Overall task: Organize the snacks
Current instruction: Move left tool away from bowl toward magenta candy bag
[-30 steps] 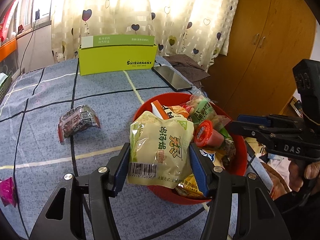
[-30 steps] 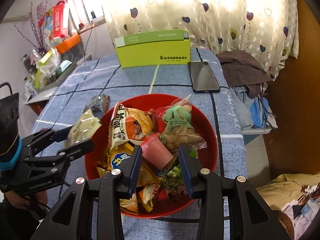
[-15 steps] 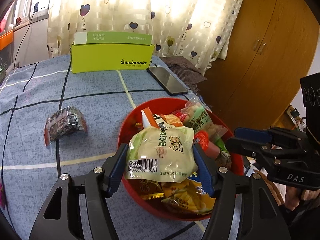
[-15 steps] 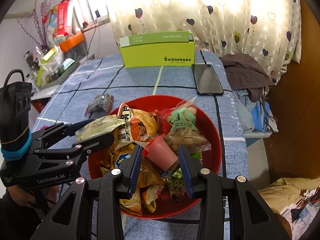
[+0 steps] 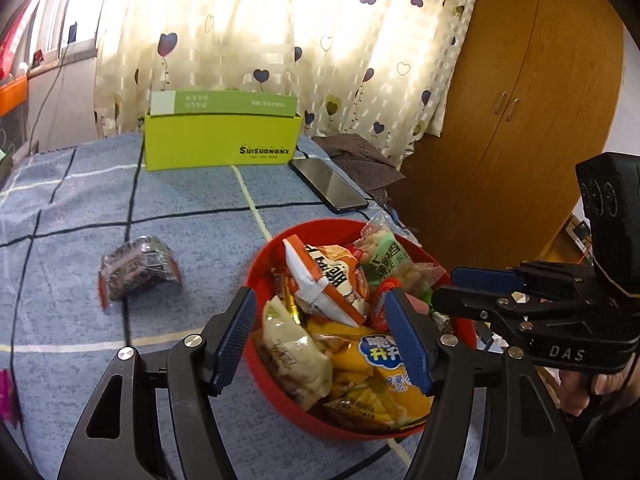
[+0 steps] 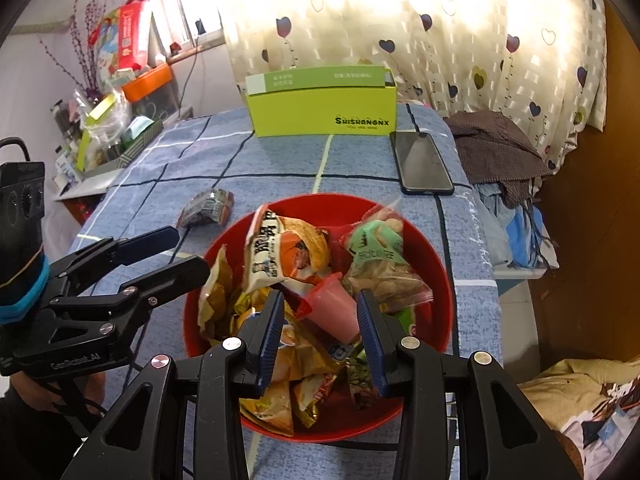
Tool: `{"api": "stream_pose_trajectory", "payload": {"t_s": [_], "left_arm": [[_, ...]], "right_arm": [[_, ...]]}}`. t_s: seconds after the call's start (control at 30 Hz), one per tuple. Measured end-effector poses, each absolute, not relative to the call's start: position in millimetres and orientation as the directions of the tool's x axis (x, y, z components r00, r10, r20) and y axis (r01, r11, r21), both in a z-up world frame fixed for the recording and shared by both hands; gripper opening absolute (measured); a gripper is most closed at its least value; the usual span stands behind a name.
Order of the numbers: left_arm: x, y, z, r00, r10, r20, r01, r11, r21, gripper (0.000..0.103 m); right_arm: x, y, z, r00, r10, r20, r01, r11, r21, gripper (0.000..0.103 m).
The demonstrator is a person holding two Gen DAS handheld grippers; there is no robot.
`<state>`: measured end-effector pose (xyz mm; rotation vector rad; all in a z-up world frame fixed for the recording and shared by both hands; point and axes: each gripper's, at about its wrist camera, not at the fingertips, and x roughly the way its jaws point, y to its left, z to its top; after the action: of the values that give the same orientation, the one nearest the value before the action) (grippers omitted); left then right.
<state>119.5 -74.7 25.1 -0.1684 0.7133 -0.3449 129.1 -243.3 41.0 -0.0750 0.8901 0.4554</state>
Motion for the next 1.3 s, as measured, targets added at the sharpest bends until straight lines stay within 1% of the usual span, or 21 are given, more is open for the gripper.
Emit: {"api": "stream_pose_trajectory", "payload": {"t_s": [0.2,0.53,0.9,1.3], "left_arm": [[108,-63,28,0.710,-0.325,-0.624,0.226,0.945,-0.235,0.067],[91,-42,25,0.705,-0.278,-0.652,0.177,0.960,-0.218,0.067],[77,-19,22,0.712,-0.237,-0.661,0.134,0.970,-0.204,0.067],[62,8,12,0.707,-0.211,-0.675,0.088,0.973,-0.211,0.067]], "right_arm": [[126,-227,43,0.538,0.369,-0.758,-0.450,0.886,0.111,0.036],[120,-206,42,0.535,0.385,-0.752,-0.495,0.864,0.090,0.036],[115,-196,41,0.533,0.409,-0.740,-0.528,0.845,0.086,0.044],[112,-186,40,0.530,0.422,-0.736,-0.548,0.832,0.082,0.047]]}}
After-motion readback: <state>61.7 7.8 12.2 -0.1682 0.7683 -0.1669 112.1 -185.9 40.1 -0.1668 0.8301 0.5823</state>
